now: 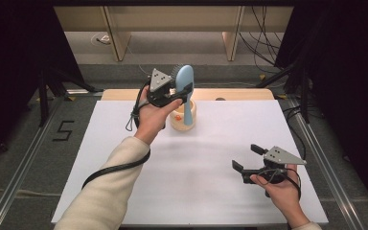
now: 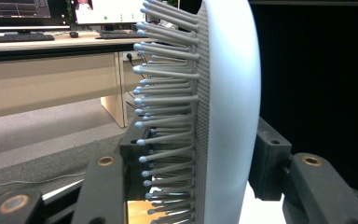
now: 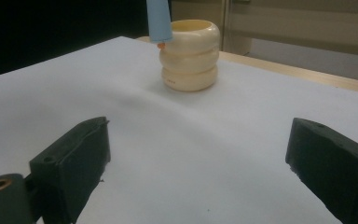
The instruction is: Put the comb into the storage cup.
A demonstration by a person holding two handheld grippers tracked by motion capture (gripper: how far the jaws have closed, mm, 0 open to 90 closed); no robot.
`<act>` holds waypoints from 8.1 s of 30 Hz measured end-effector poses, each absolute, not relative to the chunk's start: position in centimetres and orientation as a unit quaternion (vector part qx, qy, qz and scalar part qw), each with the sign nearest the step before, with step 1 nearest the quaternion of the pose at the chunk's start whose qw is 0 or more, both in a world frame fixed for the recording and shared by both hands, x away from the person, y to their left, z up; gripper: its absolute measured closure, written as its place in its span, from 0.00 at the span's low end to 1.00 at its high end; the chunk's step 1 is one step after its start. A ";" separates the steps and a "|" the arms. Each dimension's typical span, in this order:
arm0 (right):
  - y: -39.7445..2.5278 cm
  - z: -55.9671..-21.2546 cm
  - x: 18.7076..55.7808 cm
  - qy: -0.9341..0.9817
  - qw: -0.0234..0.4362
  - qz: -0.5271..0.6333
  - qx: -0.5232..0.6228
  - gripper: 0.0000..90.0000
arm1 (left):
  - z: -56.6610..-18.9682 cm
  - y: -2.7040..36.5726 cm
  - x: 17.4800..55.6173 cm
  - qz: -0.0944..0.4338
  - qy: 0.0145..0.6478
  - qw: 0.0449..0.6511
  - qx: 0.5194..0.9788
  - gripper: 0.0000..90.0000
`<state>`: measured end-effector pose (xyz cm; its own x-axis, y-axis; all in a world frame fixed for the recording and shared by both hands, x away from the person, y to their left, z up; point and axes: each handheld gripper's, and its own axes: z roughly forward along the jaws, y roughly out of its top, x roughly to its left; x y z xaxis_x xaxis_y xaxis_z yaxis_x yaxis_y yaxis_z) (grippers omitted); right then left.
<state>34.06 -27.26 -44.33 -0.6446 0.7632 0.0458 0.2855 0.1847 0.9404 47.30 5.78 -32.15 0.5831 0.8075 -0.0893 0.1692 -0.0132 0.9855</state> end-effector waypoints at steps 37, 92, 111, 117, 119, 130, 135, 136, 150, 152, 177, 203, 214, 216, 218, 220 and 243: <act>-27.6 -44.6 33.6 0.734 0.219 0.533 0.359 0.08 | -31.2 5.7 48.9 0.279 0.375 0.591 0.658 0.55; -27.8 -45.0 33.8 0.733 0.216 0.534 0.362 0.08 | -30.5 5.6 51.0 0.294 0.382 0.582 0.655 0.56; -27.8 -44.9 33.8 0.732 0.215 0.536 0.361 0.08 | -30.3 5.4 51.9 0.301 0.384 0.577 0.655 0.55; -27.8 -44.9 33.8 0.732 0.214 0.537 0.361 0.08 | -30.4 5.5 52.2 0.303 0.385 0.572 0.658 0.55; -27.8 -44.9 33.8 0.732 0.214 0.537 0.361 0.08 | -30.4 5.6 52.3 0.303 0.386 0.571 0.658 0.56; -27.8 -44.9 33.8 0.733 0.214 0.536 0.361 0.08 | -30.6 5.6 52.7 0.306 0.389 0.567 0.659 0.55; -27.8 -45.0 33.9 0.732 0.216 0.537 0.360 0.08 | -30.5 5.5 52.8 0.307 0.390 0.565 0.659 0.55; -27.8 -45.0 33.8 0.732 0.215 0.537 0.360 0.08 | -30.5 5.5 52.9 0.308 0.389 0.565 0.659 0.55; -27.8 -45.0 33.8 0.734 0.214 0.535 0.360 0.08 | -30.5 5.7 53.3 0.308 0.394 0.563 0.658 0.55; -27.8 -45.0 33.9 0.734 0.214 0.535 0.360 0.08 | -30.5 5.7 53.4 0.308 0.394 0.563 0.658 0.55; -27.8 -45.1 33.9 0.734 0.213 0.535 0.360 0.08 | -30.9 5.5 54.3 0.308 0.402 0.557 0.658 0.55; -27.9 -45.2 34.0 0.734 0.211 0.535 0.362 0.08 | -31.6 5.3 54.9 0.307 0.409 0.551 0.660 0.55; -27.9 -45.2 34.0 0.734 0.211 0.535 0.361 0.08 | -32.0 5.2 55.1 0.304 0.412 0.550 0.660 0.55; -27.9 -45.2 34.0 0.733 0.210 0.535 0.363 0.08 | -32.0 5.2 55.1 0.304 0.413 0.549 0.660 0.55; -27.9 -45.2 34.0 0.733 0.210 0.536 0.362 0.08 | -32.1 5.2 55.1 0.304 0.413 0.549 0.660 0.55; -27.9 -45.2 34.0 0.733 0.209 0.536 0.363 0.08 | -32.2 5.2 55.1 0.303 0.414 0.548 0.660 0.55; -27.8 -45.3 34.0 0.735 0.209 0.536 0.360 0.08 | -33.1 5.3 55.4 0.299 0.422 0.545 0.660 0.55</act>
<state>33.99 -27.83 -45.33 -0.6529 0.7533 0.0792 0.3057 0.1664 0.9375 55.43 5.27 -33.11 0.4664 0.8822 -0.0653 0.2314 -0.0505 0.9715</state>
